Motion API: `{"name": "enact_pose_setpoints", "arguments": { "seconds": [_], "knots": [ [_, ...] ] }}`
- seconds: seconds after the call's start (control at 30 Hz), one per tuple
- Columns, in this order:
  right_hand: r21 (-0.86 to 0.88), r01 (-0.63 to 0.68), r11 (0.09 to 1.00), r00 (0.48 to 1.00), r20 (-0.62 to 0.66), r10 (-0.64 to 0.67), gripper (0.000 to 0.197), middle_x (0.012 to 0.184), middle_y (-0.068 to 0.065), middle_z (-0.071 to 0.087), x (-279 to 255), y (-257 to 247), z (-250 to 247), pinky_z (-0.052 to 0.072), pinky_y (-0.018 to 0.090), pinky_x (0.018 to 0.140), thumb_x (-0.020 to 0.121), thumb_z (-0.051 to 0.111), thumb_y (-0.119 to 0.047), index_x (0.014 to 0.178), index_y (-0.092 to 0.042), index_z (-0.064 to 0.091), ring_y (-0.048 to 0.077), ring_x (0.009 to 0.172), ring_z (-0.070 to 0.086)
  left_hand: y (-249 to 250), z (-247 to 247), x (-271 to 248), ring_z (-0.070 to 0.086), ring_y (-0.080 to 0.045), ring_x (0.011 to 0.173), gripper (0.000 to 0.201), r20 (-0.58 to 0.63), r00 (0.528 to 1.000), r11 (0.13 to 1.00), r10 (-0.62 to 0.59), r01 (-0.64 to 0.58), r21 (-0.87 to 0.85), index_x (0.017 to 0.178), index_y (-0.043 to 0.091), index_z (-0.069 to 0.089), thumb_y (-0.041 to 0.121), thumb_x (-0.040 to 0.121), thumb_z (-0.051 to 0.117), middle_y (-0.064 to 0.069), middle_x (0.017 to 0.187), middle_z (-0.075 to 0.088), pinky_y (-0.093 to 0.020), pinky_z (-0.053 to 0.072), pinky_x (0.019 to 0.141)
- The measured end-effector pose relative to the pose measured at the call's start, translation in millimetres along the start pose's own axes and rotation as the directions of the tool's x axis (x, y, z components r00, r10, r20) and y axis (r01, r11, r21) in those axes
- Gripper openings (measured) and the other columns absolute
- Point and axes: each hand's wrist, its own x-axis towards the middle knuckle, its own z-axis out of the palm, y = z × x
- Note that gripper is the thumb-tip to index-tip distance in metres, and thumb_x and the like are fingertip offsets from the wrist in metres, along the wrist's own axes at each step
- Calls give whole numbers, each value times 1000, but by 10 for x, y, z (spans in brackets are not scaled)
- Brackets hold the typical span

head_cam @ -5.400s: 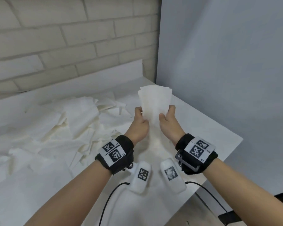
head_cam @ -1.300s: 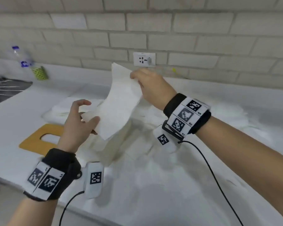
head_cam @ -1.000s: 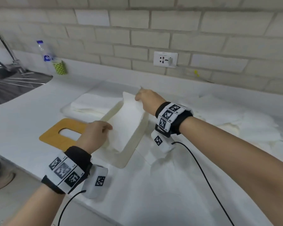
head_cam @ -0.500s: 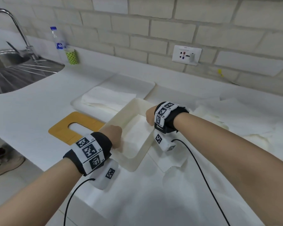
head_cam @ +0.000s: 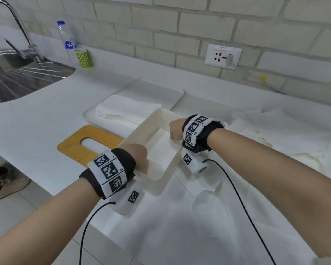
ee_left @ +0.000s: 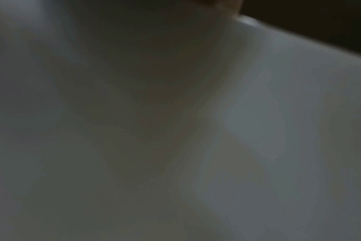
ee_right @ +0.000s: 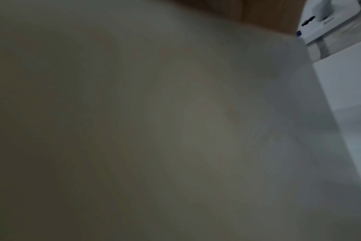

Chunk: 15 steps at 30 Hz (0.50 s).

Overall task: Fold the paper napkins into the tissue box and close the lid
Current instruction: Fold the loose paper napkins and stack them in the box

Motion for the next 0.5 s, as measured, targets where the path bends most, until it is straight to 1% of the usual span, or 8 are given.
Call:
{"name": "enact_pose_setpoints", "arguments": {
  "seconds": [0.07, 0.13, 0.2, 0.27, 0.33, 0.43, 0.47, 0.5],
  "knots": [
    [29, 53, 998, 993, -103, -50, 27, 103, 1, 64, -257, -8, -115, 50, 34, 85, 89, 50, -20, 109, -7, 61, 24, 95, 60, 1, 19, 12, 51, -21, 87, 29, -19, 999, 1000, 30, -30, 3, 115, -4, 59, 13, 96, 46, -11, 91, 59, -28, 44, 84],
    [92, 141, 986, 966, -233, -116, 29, 113, 9, 60, -620, -40, -266, 44, 33, 87, 94, 41, -11, 112, -2, 61, 27, 105, 56, 9, 4, -39, 45, -18, 81, 28, -26, 999, 998, 45, -46, -31, 110, -3, 61, 15, 97, 46, -12, 89, 56, -26, 44, 79],
    [171, 222, 960, 899, -416, -134, 22, 107, 5, 55, -991, 8, -340, 41, 32, 83, 94, 41, -12, 105, -7, 59, 25, 100, 53, -34, -24, -94, 47, -15, 75, 26, -78, 996, 983, 43, -57, -176, 98, 1, 62, 21, 97, 47, -6, 86, 55, -22, 39, 69],
    [242, 246, 939, 870, -483, -103, 8, 88, -6, 45, -1221, 148, -227, 38, 29, 77, 92, 45, -15, 92, -15, 53, 19, 88, 48, -96, -45, -141, 53, -17, 85, 35, -182, 983, 935, 36, -97, -341, 107, 1, 64, 31, 97, 47, -5, 100, 62, -23, 38, 73],
    [226, 259, 939, 877, -463, -130, 6, 75, -14, 37, -1476, 233, -40, 36, 29, 73, 91, 48, -17, 86, -20, 49, 14, 78, 42, -87, -55, -244, 54, -14, 87, 32, -389, 921, 856, 12, -210, -472, 105, 8, 67, 34, 96, 50, -3, 104, 65, -21, 38, 68],
    [202, 296, 933, 914, -342, -216, 7, 77, -14, 40, -1742, 272, 276, 41, 31, 74, 89, 55, -25, 93, -20, 59, 10, 75, 42, 89, -51, -507, 52, -5, 70, 20, -634, 772, 708, -58, -416, -571, 89, 17, 66, 34, 92, 55, 4, 85, 64, -9, 34, 53],
    [190, 307, 933, 931, -266, -252, 17, 85, -13, 42, -1769, 262, 398, 42, 30, 78, 88, 58, -30, 102, -22, 61, 10, 81, 43, 169, -38, -584, 51, -5, 66, 20, -652, 757, 680, -40, -457, -574, 85, 17, 65, 34, 92, 56, 5, 79, 62, -10, 36, 52],
    [166, 313, 935, 941, -185, -282, 28, 95, -9, 44, -1774, 242, 515, 40, 28, 82, 86, 61, -35, 112, -25, 59, 10, 89, 42, 249, -9, -635, 51, -5, 64, 21, -631, 776, 666, 13, -477, -573, 82, 18, 64, 35, 91, 57, 5, 74, 60, -10, 36, 52]
  ]
}}
